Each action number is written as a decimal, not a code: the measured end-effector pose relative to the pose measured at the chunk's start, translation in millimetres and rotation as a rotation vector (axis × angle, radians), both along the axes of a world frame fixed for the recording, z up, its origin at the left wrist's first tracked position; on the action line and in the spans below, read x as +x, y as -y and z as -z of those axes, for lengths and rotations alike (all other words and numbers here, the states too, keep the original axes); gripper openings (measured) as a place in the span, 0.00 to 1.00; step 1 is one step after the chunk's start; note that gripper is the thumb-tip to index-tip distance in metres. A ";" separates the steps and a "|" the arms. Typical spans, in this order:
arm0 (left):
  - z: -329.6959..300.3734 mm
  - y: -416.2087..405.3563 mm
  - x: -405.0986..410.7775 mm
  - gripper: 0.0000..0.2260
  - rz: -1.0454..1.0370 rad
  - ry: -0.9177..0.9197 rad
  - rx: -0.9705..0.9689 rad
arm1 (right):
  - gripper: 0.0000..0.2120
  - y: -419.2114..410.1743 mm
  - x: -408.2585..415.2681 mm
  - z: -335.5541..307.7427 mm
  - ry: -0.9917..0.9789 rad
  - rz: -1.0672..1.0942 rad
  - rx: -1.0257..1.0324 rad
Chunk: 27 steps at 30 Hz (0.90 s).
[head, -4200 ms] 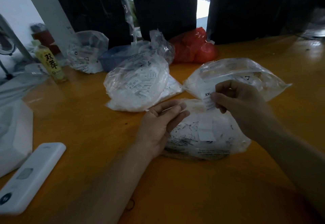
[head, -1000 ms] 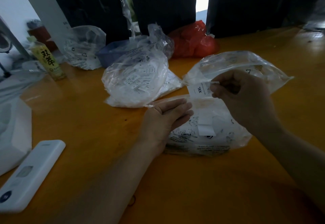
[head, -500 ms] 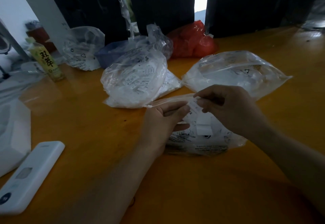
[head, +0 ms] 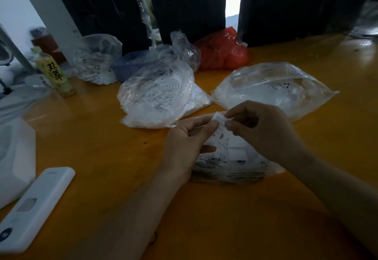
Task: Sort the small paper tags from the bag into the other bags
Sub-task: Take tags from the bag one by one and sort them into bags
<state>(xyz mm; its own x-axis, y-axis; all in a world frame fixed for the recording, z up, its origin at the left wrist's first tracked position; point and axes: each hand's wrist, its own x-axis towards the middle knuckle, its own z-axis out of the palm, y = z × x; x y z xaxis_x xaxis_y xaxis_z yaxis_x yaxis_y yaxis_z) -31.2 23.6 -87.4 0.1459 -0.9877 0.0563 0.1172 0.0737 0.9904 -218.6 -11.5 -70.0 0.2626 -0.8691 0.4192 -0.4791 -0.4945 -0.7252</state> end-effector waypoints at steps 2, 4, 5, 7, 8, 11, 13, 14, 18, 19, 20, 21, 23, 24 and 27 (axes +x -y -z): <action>-1.6 -1.3 1.3 0.08 0.010 0.121 -0.054 | 0.07 2.3 -2.5 -1.9 0.053 0.040 -0.019; -6.4 -1.3 4.1 0.11 -0.021 0.258 -0.144 | 0.06 4.9 -5.4 -3.5 0.080 0.043 -0.018; -11.3 0.3 8.1 0.12 -0.064 0.324 -0.198 | 0.06 7.3 -7.4 -4.0 0.092 0.048 -0.019; -26.0 11.9 26.6 0.14 -0.226 0.469 -0.321 | 0.05 17.0 -15.0 -4.4 0.100 0.119 -0.066; -34.7 22.9 40.9 0.15 -0.341 0.549 -0.368 | 0.05 24.0 -20.6 -4.6 0.076 0.190 -0.115; -58.5 68.4 85.6 0.14 -0.588 0.797 -0.310 | 0.09 47.9 -40.9 -4.4 -0.068 0.394 -0.193; -61.2 96.3 102.2 0.15 -0.590 0.953 -0.139 | 0.12 62.8 -51.1 0.8 -0.206 0.430 -0.145; -57.7 107.2 105.7 0.16 -0.556 1.029 -0.074 | 0.13 69.3 -54.6 4.5 -0.308 0.441 -0.097; -46.4 130.0 96.7 0.12 -0.439 1.172 -0.079 | 0.20 84.6 -62.0 19.5 -0.687 0.400 0.078; -46.8 133.5 92.4 0.10 -0.415 1.190 -0.096 | 0.21 86.5 -63.4 22.8 -0.721 0.390 0.112; -48.2 137.5 88.0 0.10 -0.386 1.232 -0.101 | 0.20 88.4 -64.8 25.3 -0.734 0.390 0.123; -49.8 140.9 83.0 0.11 -0.355 1.315 -0.083 | 0.19 89.6 -65.5 27.1 -0.727 0.397 0.113; -53.5 148.0 76.6 0.14 -0.311 1.499 0.014 | 0.15 91.2 -65.6 28.5 -0.670 0.433 0.056; -55.2 151.0 74.9 0.16 -0.276 1.520 0.064 | 0.13 92.0 -65.6 29.0 -0.646 0.455 0.020; -58.3 155.5 79.0 0.21 -0.112 1.414 0.111 | 0.08 92.9 -65.0 32.1 -0.615 0.486 -0.060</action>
